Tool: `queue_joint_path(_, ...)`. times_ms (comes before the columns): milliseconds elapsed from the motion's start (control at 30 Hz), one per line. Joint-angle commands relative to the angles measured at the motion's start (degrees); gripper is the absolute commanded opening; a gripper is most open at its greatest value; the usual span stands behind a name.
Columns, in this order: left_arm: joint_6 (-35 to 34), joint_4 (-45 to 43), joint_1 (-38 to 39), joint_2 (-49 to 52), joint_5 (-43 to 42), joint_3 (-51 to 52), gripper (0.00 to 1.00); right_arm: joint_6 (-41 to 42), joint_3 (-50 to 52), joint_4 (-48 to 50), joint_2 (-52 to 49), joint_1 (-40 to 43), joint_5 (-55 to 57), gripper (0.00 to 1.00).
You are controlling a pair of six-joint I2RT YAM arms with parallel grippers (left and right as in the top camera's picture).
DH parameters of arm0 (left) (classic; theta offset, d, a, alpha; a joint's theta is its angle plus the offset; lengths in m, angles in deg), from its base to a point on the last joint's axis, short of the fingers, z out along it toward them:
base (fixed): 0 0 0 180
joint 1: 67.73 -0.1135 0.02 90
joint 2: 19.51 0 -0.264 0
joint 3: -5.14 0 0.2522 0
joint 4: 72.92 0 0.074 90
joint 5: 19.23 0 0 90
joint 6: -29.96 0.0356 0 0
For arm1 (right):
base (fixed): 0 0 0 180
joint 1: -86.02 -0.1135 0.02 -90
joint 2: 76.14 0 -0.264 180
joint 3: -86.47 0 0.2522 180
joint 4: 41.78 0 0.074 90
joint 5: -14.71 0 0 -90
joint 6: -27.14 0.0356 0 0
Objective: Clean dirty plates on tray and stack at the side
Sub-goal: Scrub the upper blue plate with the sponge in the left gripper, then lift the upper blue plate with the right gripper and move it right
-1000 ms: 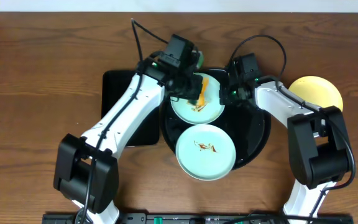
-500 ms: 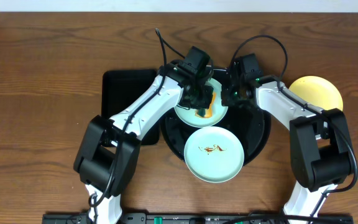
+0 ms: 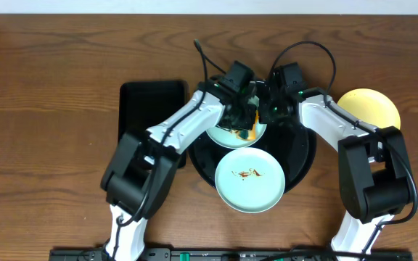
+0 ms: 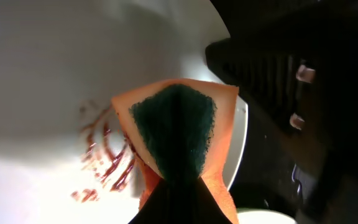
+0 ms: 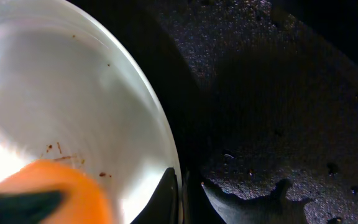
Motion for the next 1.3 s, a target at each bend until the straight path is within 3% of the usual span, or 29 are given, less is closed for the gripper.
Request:
queue_joint_path(0,-1.2,-1.3,0.2,1.9,-0.9,0.6,0.08,0.7,0.3,-0.3,1.7,-0.5,1.4,0.01)
queue_joint_path(367,-1.2,-0.1,-1.6,4.9,9.1,0.6,0.08,0.7,0.3,-1.2,1.7,-0.6,1.4,0.01)
queue_joint_path(833,-0.9,5.8,-10.3,3.9,9.3,0.6,0.08,0.7,0.3,-1.5,1.7,-0.6,1.4,0.01)
queue_joint_path(1267,2.1,11.8,-11.9,-12.0,9.3,0.6,0.07,-2.4,0.3,0.4,2.5,-0.6,4.9,0.01)
